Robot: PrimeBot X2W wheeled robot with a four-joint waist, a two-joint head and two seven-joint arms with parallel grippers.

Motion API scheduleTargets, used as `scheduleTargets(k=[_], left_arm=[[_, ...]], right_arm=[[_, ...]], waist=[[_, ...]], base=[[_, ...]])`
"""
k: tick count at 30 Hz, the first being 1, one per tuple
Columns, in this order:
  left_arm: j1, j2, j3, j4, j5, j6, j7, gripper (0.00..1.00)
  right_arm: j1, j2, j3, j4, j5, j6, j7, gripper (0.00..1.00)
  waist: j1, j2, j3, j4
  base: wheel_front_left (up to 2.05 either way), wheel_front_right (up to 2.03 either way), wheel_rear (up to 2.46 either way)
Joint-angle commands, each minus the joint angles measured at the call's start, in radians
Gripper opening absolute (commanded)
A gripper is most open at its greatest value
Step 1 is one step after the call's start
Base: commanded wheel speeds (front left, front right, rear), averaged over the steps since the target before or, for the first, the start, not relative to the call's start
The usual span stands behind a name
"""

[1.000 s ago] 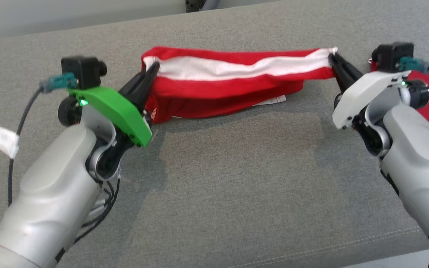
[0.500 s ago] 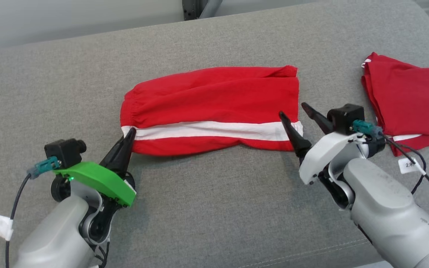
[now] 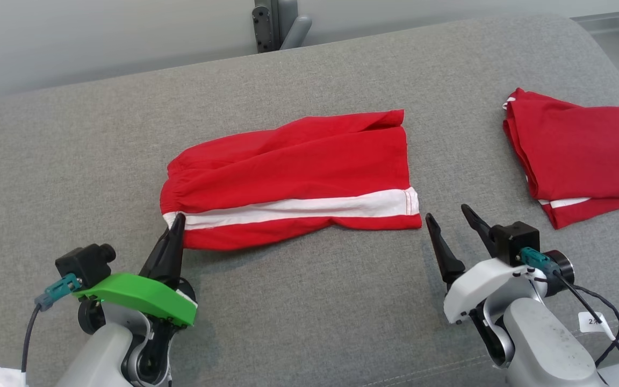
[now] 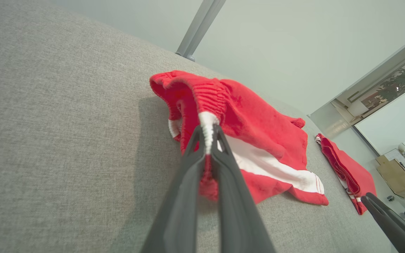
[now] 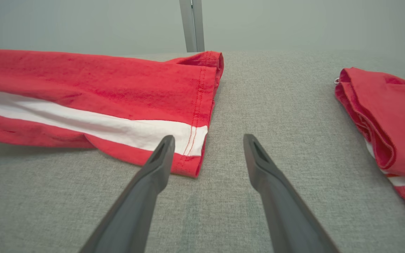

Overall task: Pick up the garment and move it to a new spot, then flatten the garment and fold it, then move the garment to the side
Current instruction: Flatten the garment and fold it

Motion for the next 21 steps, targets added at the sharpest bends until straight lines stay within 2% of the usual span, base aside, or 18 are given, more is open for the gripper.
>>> scheduleTargets(k=[1, 9, 21], left_arm=[[0.020, -0.007, 0.008, 0.001, 0.015, -0.007, -0.003, 0.00], [0.030, -0.038, 0.016, 0.013, 0.042, -0.015, -0.003, 0.00], [0.013, -0.085, 0.007, 0.037, 0.044, -0.024, -0.003, 0.00]], right_arm=[[0.014, 0.009, -0.021, 0.006, -0.017, -0.001, -0.004, 1.00], [-0.034, 0.052, -0.056, 0.072, 0.012, -0.001, 0.018, 1.00], [-0.164, 0.075, -0.011, 0.285, 0.144, -0.001, 0.009, 1.00]], waist=[[0.0000, 0.0000, -0.004, 0.004], [0.0000, 0.0000, -0.003, 0.017], [0.0000, 0.0000, 0.022, 0.055]], base=[[0.00, 0.00, 0.00], [0.00, 0.00, 0.00], [0.00, 0.00, 0.00]])
